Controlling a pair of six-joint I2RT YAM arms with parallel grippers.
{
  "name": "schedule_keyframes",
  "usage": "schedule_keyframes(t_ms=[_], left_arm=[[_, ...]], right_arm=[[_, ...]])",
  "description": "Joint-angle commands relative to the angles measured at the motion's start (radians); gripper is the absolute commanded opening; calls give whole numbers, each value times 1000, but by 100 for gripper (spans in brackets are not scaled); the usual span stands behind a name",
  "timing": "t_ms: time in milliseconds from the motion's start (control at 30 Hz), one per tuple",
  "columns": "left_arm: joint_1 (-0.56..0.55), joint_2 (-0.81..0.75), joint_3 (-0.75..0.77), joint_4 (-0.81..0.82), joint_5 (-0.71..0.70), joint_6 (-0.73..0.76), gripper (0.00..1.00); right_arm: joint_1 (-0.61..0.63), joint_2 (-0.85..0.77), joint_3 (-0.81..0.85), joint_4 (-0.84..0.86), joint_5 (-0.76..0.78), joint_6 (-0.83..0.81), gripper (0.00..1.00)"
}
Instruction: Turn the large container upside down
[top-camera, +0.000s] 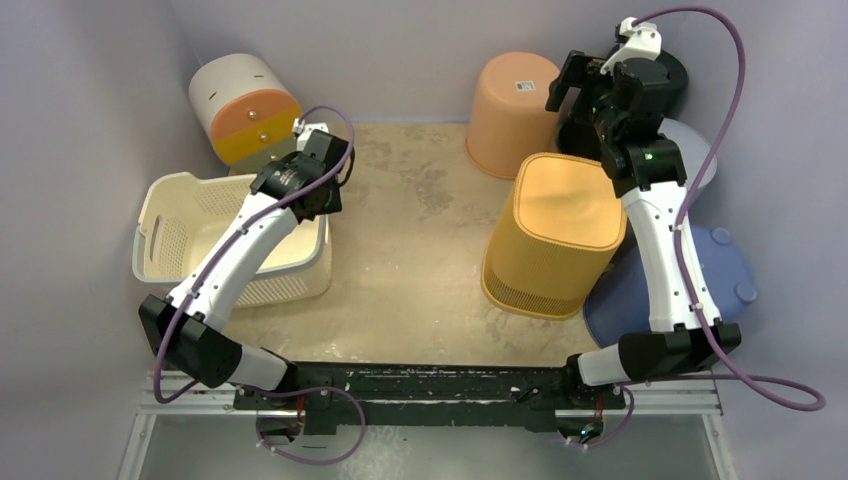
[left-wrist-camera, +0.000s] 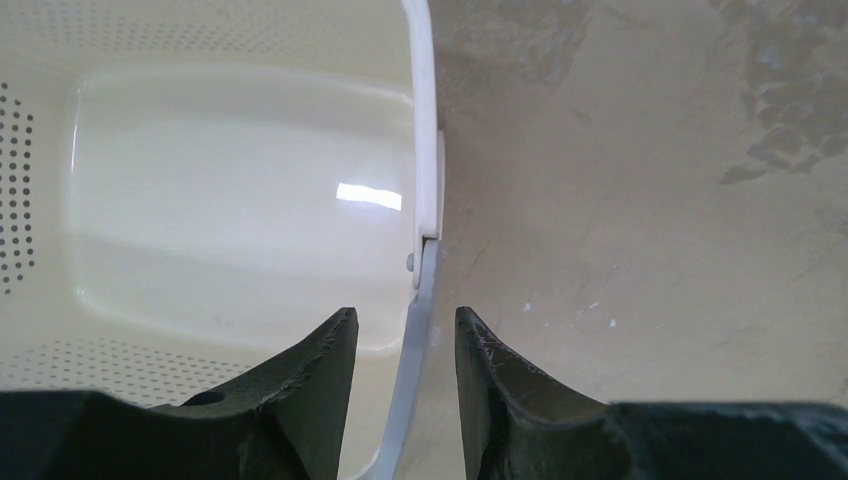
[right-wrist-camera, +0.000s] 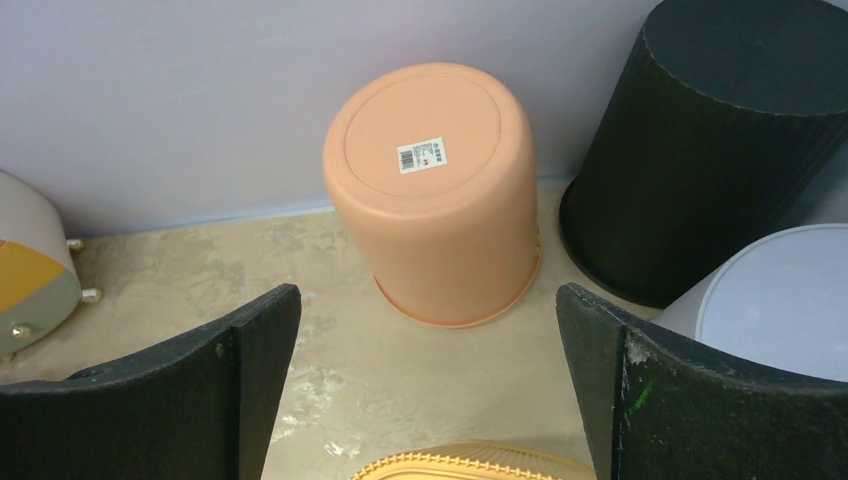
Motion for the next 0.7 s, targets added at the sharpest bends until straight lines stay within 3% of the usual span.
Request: schedule_keyframes(t_ms=[0,233,467,533,667], left_arm=[[6,-11,-81,30,-35,21,39],[27,-13,-168,113,-49,21,48],[38,2,-264,237,9,20,49],[38,7,-279,258,19,18,42],[38,12,-280,272,18,15,12]], right_arm=[[-4,-10,-2,56,-23,11,100],[-4,-39,-28,53,-17,7,100],[-4,-55,-35,45,-9,-1,100],[-4,-58,-35,43,-6,-3,100],[-4,-60,-36,40,-4,-3,100]])
